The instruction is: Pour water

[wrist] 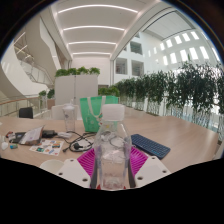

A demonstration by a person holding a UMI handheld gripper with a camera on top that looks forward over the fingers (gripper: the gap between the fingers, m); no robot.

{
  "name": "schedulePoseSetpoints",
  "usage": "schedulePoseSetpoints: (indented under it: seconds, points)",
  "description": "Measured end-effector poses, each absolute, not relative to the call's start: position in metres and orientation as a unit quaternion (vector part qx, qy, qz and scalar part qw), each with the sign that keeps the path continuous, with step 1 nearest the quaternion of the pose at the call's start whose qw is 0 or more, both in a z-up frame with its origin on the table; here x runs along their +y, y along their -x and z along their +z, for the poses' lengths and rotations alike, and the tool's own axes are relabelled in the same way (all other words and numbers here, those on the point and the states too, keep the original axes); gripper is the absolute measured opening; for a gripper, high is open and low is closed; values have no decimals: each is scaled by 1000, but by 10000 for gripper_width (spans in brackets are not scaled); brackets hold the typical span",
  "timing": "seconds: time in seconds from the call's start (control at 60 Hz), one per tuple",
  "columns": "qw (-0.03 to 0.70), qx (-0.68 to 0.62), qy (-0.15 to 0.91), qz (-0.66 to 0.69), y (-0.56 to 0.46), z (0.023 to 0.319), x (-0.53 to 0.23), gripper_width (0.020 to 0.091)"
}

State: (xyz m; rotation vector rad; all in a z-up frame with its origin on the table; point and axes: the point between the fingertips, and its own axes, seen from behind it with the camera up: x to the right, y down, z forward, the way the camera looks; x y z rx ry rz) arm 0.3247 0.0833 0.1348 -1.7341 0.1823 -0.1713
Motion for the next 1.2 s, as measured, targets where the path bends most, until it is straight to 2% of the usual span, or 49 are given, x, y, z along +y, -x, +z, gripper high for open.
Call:
schedulePoseSetpoints:
  seconds: [0.167, 0.2, 0.217, 0.3, 0.317, 0.4, 0.483, 0.517, 0.583, 0.6, 0.667, 1.2]
  points:
    - [623, 100, 772, -71, -326, 93, 86, 438]
    - [622, 97, 774, -70, -352, 83, 85, 443]
    - [628, 98, 768, -72, -331, 92, 85, 443]
    - [623, 97, 772, -74, -326, 88, 86, 441]
    - [623, 96, 773, -74, -328, 95, 82, 441]
    - [619, 100, 776, -75, -324, 87, 88, 467]
    - [597, 103, 792, -77, -322, 87, 82, 538]
    - [587, 111, 798, -76, -323, 86, 77, 591]
    - [584, 126, 799, -70, -319, 94, 64, 817]
    - [584, 128, 799, -69, -317, 97, 60, 849]
    - [580, 128, 802, -70, -310, 107, 39, 830]
    - [544, 105, 826, -105, -165, 204, -209, 831]
